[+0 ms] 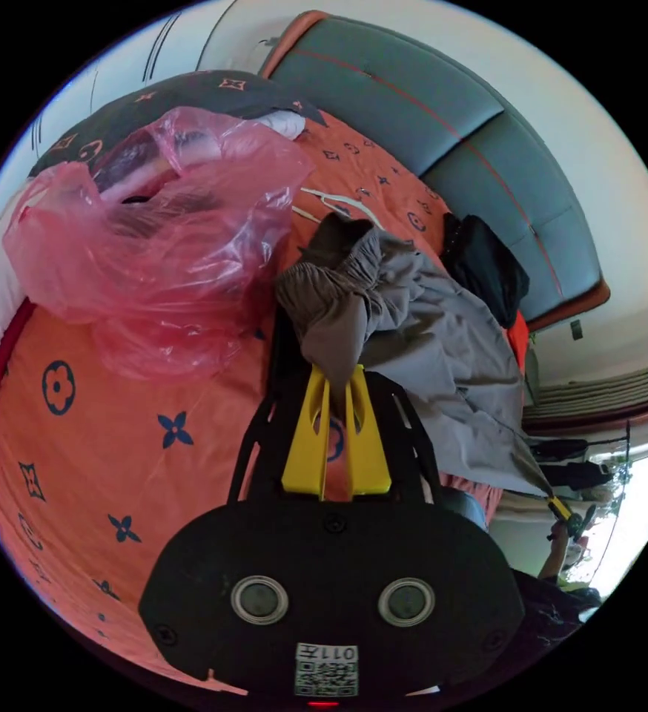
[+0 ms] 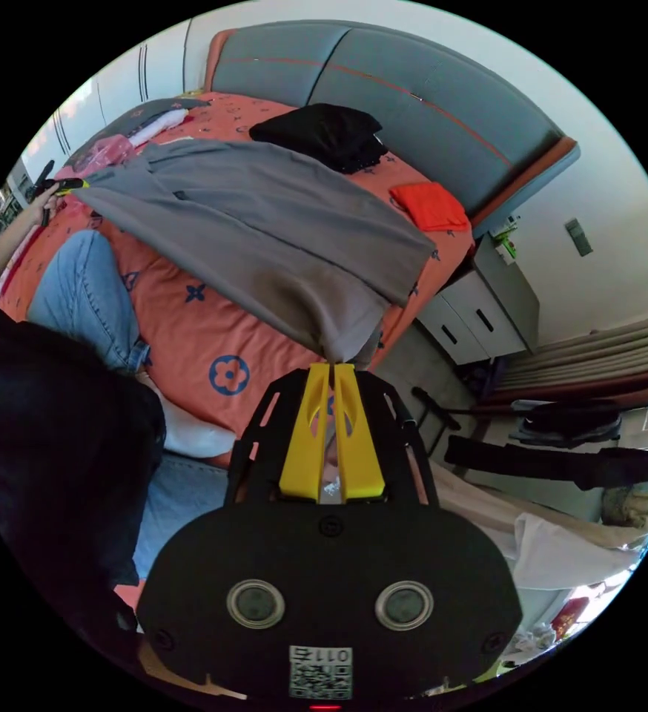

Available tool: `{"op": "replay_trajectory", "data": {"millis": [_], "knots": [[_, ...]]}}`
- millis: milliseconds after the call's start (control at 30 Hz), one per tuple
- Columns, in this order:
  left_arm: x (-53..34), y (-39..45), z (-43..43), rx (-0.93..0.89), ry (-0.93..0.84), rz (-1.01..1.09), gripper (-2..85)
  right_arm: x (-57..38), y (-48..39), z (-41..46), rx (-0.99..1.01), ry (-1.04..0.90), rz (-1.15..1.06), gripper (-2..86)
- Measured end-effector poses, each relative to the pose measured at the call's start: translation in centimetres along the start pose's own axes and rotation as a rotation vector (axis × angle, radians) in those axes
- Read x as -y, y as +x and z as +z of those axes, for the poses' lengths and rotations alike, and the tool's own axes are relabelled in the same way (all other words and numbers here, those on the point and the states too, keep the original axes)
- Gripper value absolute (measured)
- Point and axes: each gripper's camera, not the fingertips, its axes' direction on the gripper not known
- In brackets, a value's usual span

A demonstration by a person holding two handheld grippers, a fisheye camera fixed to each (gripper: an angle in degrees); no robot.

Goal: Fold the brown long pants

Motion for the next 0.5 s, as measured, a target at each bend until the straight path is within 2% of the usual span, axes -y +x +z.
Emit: {"op": "replay_trajectory", "data": {"millis": [100,167,233,300,400,500], "knots": [[1.4,-0.5,-0.1,-0.093,0.047,-0.040,2.8,0.0,0.9,-2.3,0.005,0.121,0.051,1.3],[2.5,-0.2,0.1,-0.075,0.041,-0.034,3.5,0.3,1.5,-2.9,0.005,0.139,0.060,1.3],[4.2,1.0,0.8,0.075,-0.032,0.048,4.5,1.3,2.0,-2.2,-0.010,0.072,0.042,1.2],[5.0,1.2,1.5,0.146,-0.083,0.063,5.3,2.0,2.3,-0.6,-0.019,0.008,0.032,1.2],[5.4,0.0,3.2,0.095,-0.222,0.048,7.1,3.2,2.7,3.2,-0.033,-0.123,0.023,1.1],[4.7,-0.7,2.7,0.138,-0.235,0.066,9.1,4.5,3.0,5.6,0.001,-0.154,0.029,1.1]]}}
